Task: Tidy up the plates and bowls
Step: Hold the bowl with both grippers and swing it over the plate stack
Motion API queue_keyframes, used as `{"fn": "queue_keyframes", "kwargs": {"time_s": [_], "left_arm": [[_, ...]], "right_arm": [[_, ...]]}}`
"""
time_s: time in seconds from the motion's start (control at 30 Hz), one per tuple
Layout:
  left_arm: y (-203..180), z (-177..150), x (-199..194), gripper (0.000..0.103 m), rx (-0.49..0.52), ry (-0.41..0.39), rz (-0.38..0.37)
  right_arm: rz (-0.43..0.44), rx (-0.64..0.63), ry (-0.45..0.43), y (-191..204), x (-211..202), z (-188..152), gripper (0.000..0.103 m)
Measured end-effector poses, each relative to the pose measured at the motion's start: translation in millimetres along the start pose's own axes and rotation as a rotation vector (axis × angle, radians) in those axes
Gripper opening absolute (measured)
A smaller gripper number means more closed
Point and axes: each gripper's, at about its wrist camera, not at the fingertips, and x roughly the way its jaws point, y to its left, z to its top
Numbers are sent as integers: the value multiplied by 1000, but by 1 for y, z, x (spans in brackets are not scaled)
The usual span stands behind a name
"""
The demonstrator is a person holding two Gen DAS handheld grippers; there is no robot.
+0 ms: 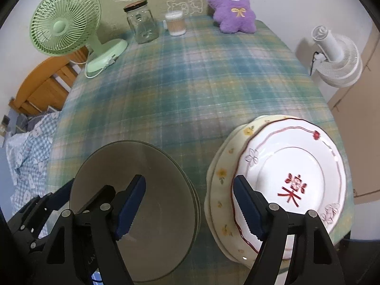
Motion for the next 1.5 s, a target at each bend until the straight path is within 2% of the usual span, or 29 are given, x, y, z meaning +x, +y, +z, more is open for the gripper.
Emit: {"fn": "queue_keyframes", "kwargs": {"time_s": [0.1,0.23,0.33,0.5,0.57,0.63,0.73,1.07,1.5], "left_arm": [[-2,1,4,61,2,0,6],[-4,0,9,62,-14,20,3],[-7,-1,12,62,-13,29,10],[-6,-2,19,56,-21,53,5],[-4,-6,21,49,-30,67,-15],[-4,-7,21,48,-31,68,-31],[-9,-6,19,37,5,60,-33],[-12,-6,13,35,28,61,-19],[-12,-3,-26,34,87,-3,-42]], "right_arm": [[26,15,12,-4,7,2,78],[55,3,44,-2,18,3,59],[65,-19,64,2,25,3,51],[119,16,124,-2,40,2,51],[133,12,142,-1,42,0,50],[135,8,146,0,42,-2,48],[129,-2,153,4,41,-3,46],[102,31,153,4,33,-5,46],[54,73,61,14,-15,-9,46]]}}
